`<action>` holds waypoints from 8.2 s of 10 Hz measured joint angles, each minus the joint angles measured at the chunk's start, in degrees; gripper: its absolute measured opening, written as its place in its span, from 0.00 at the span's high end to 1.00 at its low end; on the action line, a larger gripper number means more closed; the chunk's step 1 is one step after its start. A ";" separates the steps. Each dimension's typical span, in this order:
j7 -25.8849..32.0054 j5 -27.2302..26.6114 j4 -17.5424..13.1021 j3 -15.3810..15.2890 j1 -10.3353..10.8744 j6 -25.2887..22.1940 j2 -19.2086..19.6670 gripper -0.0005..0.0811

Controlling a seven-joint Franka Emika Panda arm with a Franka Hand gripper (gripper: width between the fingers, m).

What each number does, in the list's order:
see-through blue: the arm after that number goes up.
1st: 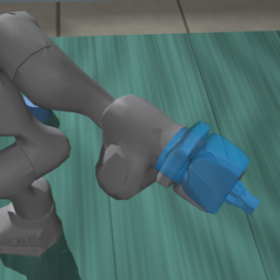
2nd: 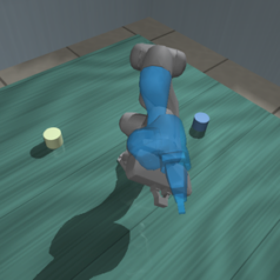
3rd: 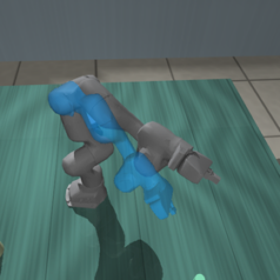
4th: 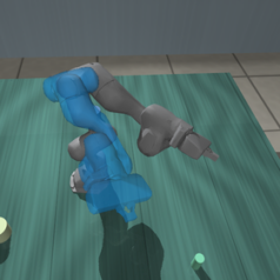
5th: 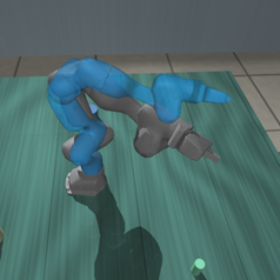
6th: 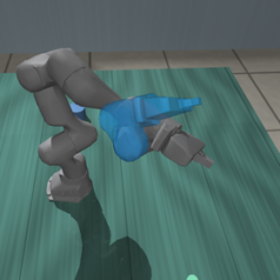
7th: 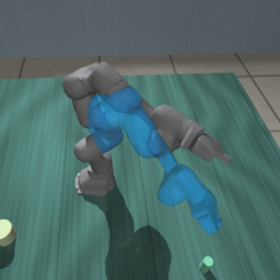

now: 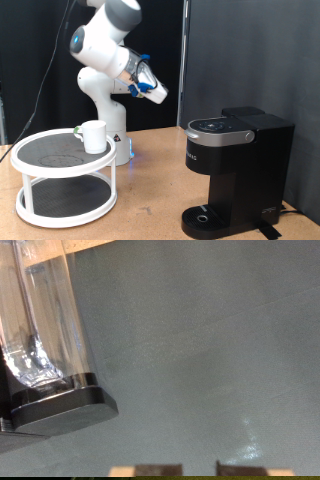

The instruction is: Make a cup of coffee with the keurig machine

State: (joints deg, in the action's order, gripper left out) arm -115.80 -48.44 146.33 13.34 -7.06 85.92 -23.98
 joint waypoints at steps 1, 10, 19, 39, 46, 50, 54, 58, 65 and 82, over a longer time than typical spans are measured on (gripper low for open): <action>0.42 -0.02 0.23 -0.47 0.00 2.45 -0.30 0.99; -3.88 -19.44 15.59 -11.09 -0.32 41.07 -18.55 0.99; -5.19 -2.17 15.73 1.17 -9.08 20.39 -23.38 0.99; 5.89 14.54 -1.71 25.66 -11.01 9.39 -7.31 0.99; 10.64 14.79 5.90 27.49 -11.81 21.06 -6.92 0.70; 15.73 14.92 9.49 28.54 -11.80 24.45 -4.10 0.16; 18.38 14.89 11.30 28.88 -11.80 25.93 -2.65 0.10; 18.65 14.95 12.39 28.91 -11.80 27.55 -2.60 0.10; 18.84 14.87 12.72 28.91 -11.80 29.12 -1.61 0.91; 6.01 -1.23 8.23 21.53 -5.46 30.56 -2.67 0.98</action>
State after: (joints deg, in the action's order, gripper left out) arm -109.79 -49.67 154.55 34.87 -12.52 116.48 -26.65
